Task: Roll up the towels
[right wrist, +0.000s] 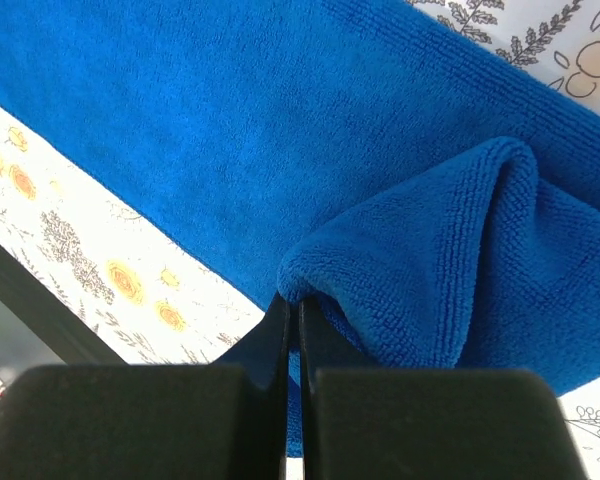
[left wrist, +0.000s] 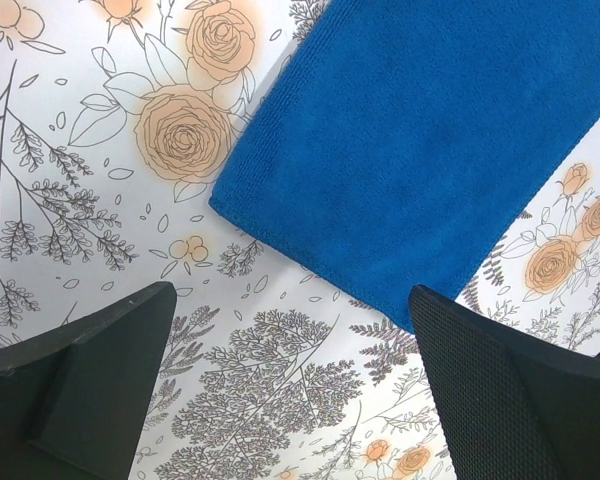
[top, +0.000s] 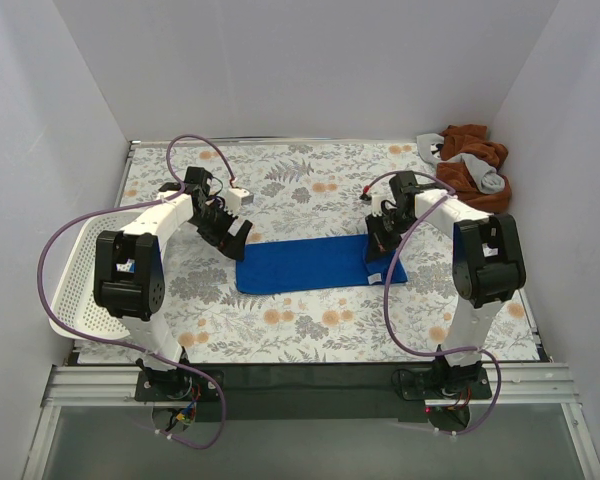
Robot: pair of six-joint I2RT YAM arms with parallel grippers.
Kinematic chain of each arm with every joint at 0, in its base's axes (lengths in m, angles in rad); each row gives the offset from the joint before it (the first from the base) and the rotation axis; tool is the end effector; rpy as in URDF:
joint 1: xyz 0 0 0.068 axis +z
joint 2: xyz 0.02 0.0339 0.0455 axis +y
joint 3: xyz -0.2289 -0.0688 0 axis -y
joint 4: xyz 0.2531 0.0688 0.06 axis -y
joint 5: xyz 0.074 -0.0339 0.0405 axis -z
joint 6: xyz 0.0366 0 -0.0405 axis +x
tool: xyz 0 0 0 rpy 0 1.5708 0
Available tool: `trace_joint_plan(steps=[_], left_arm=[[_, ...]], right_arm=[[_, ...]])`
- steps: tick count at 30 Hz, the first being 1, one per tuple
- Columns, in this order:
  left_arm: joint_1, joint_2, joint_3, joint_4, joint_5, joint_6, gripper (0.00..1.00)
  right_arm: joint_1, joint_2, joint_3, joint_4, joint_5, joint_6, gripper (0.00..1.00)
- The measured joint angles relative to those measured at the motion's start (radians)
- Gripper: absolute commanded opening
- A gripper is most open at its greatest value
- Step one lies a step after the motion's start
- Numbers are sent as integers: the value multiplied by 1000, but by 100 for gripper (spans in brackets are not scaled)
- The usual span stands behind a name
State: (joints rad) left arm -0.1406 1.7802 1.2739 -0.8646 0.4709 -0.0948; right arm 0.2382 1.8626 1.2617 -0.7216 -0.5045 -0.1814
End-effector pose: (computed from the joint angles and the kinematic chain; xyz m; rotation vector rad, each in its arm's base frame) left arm 0.3335 -0.0640 0.1626 0.1368 2.9104 -0.7282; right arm 0.3404 0.1009 0.1363 -0.6759 2.7388 0.7364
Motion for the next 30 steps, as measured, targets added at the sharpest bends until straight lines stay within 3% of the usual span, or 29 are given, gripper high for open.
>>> trace_joint_plan(steps=[10, 11, 12, 14, 17, 18, 24, 30], left_arm=[[0, 0, -4, 6, -2, -7, 98], [0, 0, -4, 6, -2, -7, 98], [0, 0, -4, 6, -2, -7, 98], [0, 0, -4, 9, -2, -7, 98], [0, 0, -4, 9, 0, -6, 98], [0, 0, -4, 9, 0, -6, 98], [0, 0, -4, 11, 9, 1, 98], [0, 0, -4, 23, 27, 2, 98]], right_arm=[[1, 38, 16, 12, -35, 29, 16], [1, 42, 20, 12, -42, 30, 20], [1, 44, 28, 11, -50, 31, 32], [1, 46, 49, 11, -81, 39, 44], [1, 45, 87, 15, -136, 29, 46], [1, 44, 94, 18, -152, 28, 51], [-11, 27, 97, -6, -217, -6, 50], [-85, -4, 97, -39, -217, -50, 27]])
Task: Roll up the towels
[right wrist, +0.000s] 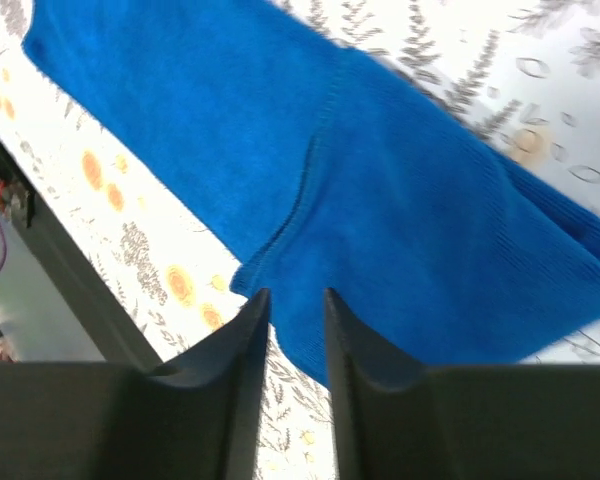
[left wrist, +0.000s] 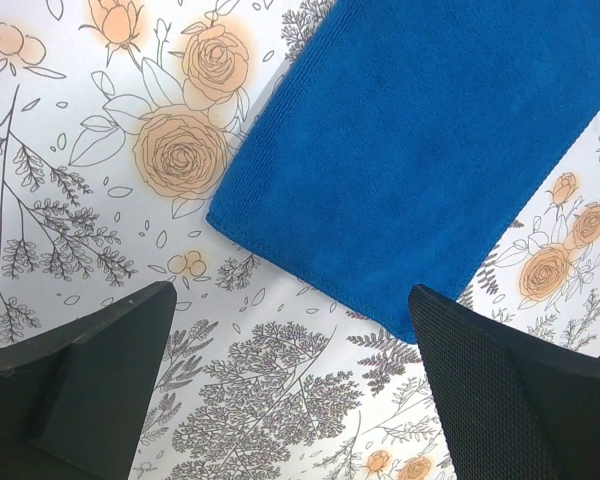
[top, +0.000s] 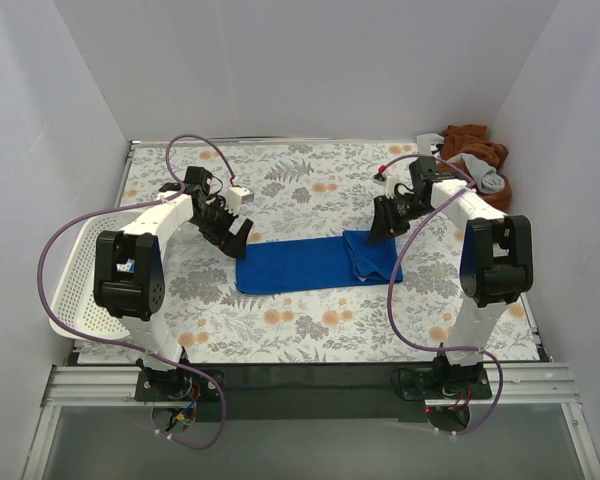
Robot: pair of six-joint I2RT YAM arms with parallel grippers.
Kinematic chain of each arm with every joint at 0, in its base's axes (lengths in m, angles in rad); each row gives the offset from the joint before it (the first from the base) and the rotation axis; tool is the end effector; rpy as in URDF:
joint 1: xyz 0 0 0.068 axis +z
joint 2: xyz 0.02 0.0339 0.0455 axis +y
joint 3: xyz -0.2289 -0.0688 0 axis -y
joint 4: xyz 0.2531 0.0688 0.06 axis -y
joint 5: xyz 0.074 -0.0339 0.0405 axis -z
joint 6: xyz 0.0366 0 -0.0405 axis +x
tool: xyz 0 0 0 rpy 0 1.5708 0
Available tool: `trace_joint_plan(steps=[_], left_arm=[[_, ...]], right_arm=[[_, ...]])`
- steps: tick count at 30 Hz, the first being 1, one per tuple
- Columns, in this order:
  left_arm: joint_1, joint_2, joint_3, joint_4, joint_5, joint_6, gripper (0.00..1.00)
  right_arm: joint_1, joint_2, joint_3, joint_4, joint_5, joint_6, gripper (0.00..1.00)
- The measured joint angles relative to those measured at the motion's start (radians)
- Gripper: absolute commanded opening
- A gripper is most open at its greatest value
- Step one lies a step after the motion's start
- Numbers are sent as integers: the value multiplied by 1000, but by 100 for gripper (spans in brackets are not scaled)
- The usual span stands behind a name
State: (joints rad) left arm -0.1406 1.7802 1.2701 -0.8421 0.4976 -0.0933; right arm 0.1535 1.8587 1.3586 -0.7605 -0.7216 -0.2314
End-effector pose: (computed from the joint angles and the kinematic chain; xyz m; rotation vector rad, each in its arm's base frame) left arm 0.3350 -0.0651 0.1625 0.1488 2.8850 -0.7656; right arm 0.3588 0.0800 0.1676 -0.6588 2.5653 0.9807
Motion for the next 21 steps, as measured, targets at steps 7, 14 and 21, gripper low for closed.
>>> trace_joint_plan(steps=[7, 14, 21], left_arm=[[0, 0, 0, 10, 10, 0, 98], [0, 0, 0, 10, 10, 0, 98], [0, 0, -2, 13, 12, 5, 96]], right_arm=[[3, -6, -8, 1, 84, -13, 24], [75, -5, -81, 4, 126, -29, 22], [136, 42, -143, 31, 140, -26, 25]])
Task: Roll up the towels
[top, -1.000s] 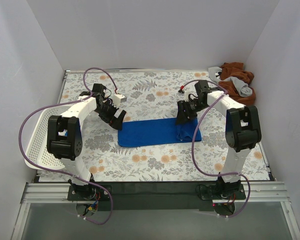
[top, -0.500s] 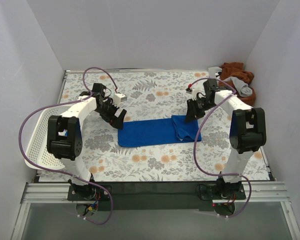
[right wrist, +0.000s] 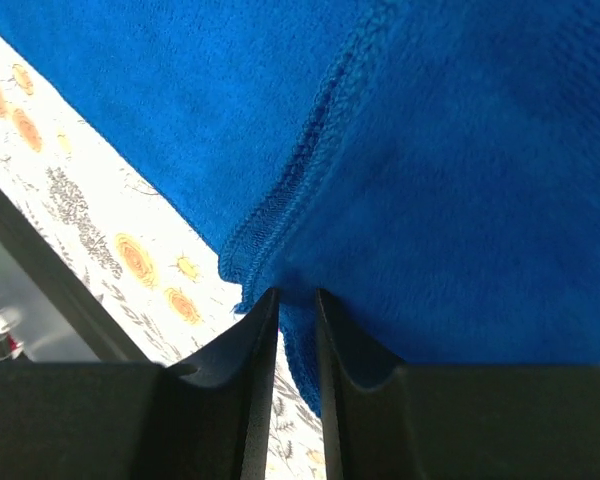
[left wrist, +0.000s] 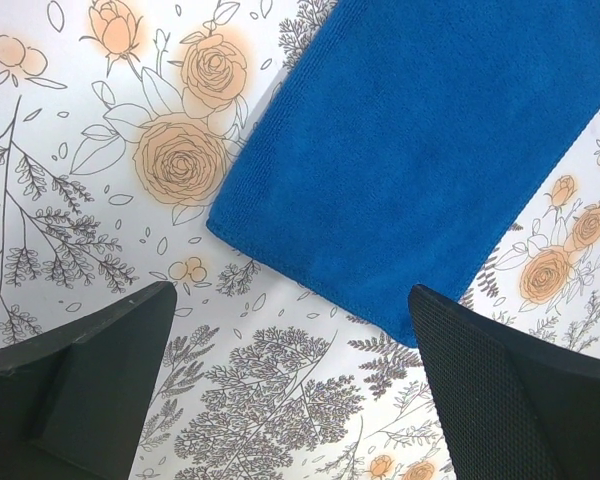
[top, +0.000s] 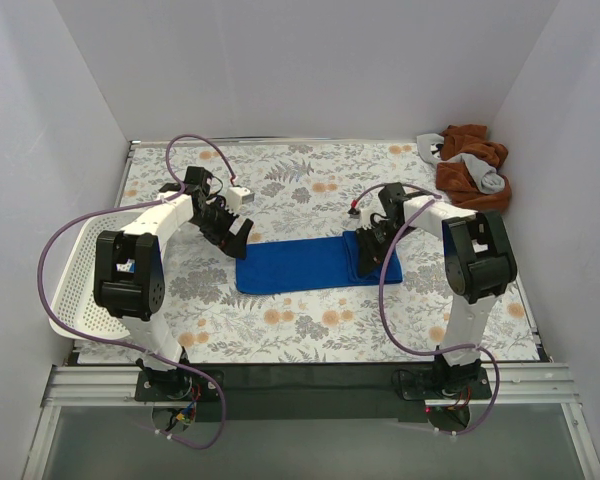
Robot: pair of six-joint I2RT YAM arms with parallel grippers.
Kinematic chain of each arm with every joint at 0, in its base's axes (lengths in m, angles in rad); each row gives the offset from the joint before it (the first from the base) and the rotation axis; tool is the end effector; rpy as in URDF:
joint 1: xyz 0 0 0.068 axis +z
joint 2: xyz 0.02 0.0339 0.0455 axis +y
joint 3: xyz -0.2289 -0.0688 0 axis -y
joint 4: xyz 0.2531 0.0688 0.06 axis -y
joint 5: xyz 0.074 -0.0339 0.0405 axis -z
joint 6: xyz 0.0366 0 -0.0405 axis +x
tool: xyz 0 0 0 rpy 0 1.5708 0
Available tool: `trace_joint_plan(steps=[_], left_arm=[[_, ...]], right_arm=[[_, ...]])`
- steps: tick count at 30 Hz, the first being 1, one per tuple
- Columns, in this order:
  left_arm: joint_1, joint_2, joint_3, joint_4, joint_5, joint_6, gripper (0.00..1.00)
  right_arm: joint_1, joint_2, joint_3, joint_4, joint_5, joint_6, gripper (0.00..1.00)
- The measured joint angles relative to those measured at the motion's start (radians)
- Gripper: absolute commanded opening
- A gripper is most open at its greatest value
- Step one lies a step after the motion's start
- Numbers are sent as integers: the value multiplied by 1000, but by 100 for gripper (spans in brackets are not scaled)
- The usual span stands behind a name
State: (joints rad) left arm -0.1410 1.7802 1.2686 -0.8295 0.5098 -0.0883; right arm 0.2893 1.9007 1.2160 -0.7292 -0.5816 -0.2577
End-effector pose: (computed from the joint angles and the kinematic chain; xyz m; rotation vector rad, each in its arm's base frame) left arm 0.3359 -0.0657 0.1626 0.1620 2.8695 -0.7815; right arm 0.3244 0.1175 0.1132 -0.8410 2.7477 0.8632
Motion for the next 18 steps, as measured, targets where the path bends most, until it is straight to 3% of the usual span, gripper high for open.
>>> trace_joint_plan(steps=[8, 13, 18], left_arm=[[-36, -32, -55, -4, 6, 33, 72], [-115, -70, -96, -12, 6, 45, 52], [-164, -63, -101, -10, 7, 36, 49]], right_arm=[[9, 21, 19, -14, -52, 10, 35], [-5, -62, 63, -37, -62, -20, 35], [-55, -116, 154, -38, 12, -60, 34]])
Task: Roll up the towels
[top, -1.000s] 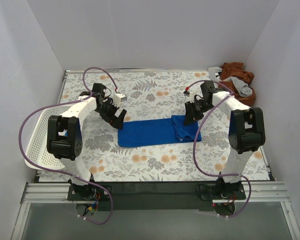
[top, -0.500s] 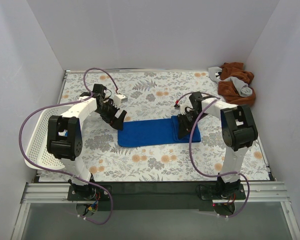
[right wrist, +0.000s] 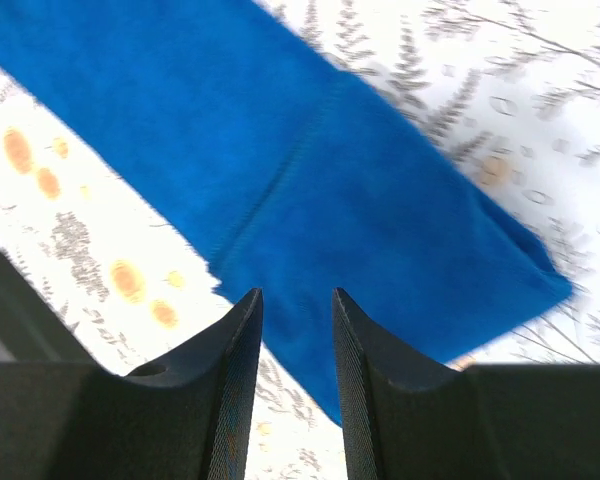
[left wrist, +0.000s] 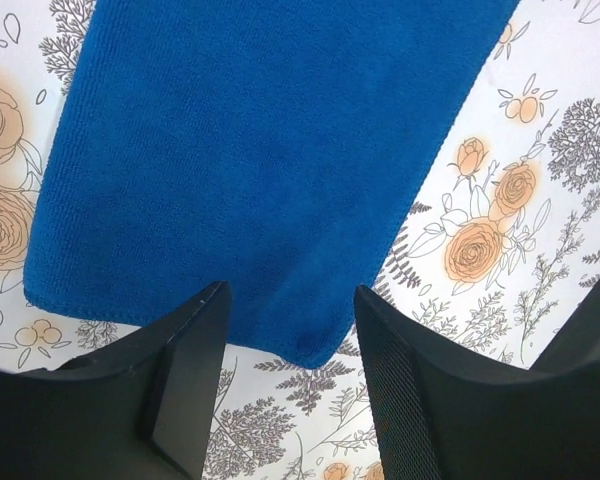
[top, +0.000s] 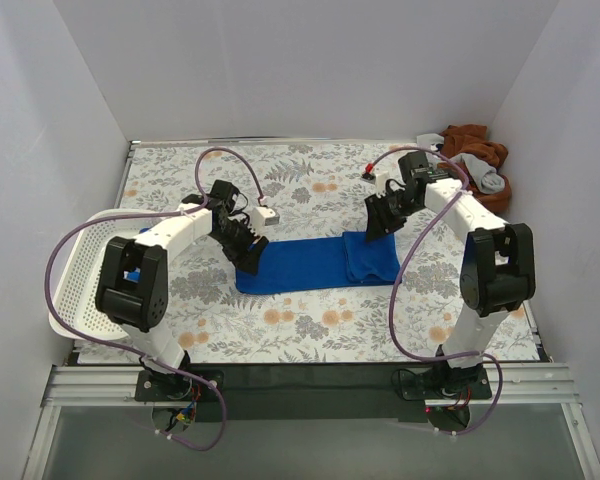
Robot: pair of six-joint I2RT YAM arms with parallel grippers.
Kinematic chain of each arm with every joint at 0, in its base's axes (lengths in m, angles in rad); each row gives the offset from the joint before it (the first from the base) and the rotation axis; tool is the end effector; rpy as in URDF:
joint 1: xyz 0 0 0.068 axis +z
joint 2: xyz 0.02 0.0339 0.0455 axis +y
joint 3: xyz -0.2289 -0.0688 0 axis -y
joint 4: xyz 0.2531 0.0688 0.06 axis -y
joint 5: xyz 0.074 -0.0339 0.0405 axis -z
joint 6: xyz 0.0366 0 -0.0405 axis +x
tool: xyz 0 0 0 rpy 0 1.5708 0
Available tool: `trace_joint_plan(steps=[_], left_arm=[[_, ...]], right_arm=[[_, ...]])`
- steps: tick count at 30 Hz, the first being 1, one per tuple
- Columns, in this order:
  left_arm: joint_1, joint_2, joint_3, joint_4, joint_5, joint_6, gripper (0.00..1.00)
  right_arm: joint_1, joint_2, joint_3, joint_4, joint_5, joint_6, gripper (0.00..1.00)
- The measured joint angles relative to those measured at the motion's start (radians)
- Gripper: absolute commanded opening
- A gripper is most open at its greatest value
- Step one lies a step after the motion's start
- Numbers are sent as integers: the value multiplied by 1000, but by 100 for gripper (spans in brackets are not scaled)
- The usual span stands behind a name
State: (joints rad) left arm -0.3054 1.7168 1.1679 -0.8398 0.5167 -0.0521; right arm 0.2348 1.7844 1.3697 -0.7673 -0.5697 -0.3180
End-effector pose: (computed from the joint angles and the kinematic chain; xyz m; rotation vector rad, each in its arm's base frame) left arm 0.2995 -0.1134 0.1550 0.4429 2.9152 -0.8144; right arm 0.3495 0.1039 0.1931 -0.8658 2.4953 0.7498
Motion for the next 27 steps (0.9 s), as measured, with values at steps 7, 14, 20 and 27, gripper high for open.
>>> trace_joint_plan(steps=[7, 14, 20, 27], left_arm=[[0, 42, 0, 8, 0, -22, 61], [-6, 73, 2, 14, -4, -40, 64], [-6, 79, 2, 21, -5, -47, 65], [-7, 79, 2, 27, -10, -49, 66]], right_arm=[[-5, 3, 8, -25, 43, -8, 54], [109, -31, -107, -22, 77, -27, 47], [203, -42, -142, -16, 150, -24, 43], [254, -18, -142, 2, 224, 5, 41]])
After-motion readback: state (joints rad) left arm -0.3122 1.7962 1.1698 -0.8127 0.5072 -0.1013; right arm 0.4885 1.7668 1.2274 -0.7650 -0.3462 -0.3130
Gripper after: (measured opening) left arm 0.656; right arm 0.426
